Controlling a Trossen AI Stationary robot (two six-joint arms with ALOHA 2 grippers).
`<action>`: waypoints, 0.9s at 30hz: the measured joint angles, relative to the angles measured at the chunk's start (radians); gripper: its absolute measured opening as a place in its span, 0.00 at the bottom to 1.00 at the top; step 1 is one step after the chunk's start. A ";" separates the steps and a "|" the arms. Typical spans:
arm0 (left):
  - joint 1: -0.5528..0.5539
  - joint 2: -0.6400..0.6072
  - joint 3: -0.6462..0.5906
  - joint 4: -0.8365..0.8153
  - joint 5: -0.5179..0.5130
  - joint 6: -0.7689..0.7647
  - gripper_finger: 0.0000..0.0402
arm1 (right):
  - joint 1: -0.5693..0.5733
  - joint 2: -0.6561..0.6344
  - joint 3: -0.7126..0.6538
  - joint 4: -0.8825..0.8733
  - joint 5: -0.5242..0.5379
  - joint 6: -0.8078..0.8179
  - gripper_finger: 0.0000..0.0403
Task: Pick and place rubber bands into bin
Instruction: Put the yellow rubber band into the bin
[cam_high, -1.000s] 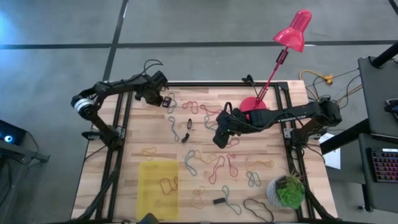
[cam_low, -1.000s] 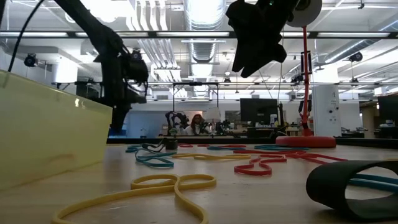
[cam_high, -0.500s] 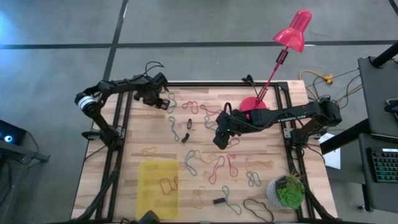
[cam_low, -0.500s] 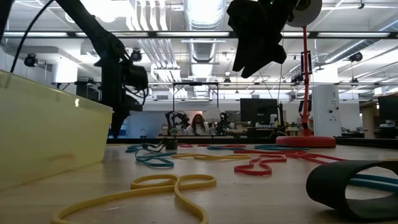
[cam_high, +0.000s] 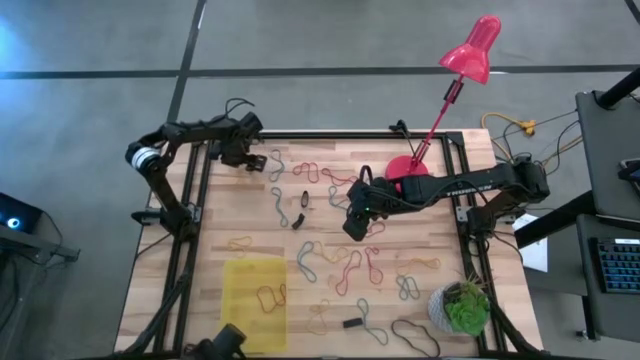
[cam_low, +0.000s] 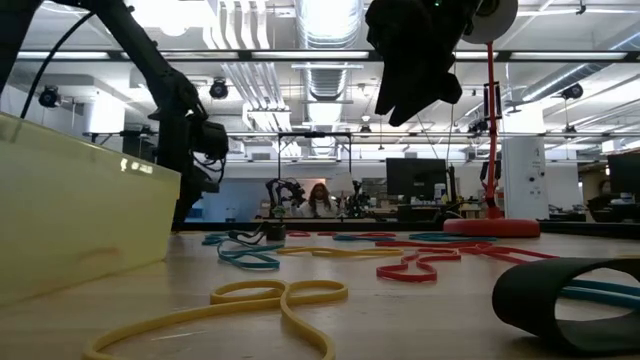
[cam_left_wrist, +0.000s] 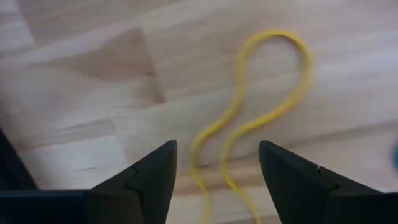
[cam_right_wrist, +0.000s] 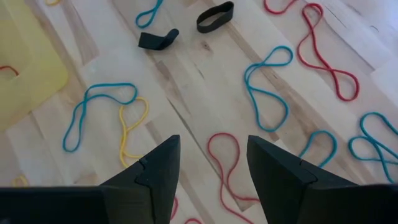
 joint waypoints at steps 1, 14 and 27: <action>0.012 0.004 0.000 0.000 0.003 0.001 0.52 | 0.000 0.000 0.000 0.000 0.000 0.000 0.43; 0.039 0.049 0.018 0.004 0.096 0.055 0.34 | -0.025 0.000 0.000 0.002 0.004 0.000 0.43; 0.033 0.049 0.015 0.016 0.116 0.060 0.08 | -0.031 0.000 0.000 0.004 0.007 0.000 0.43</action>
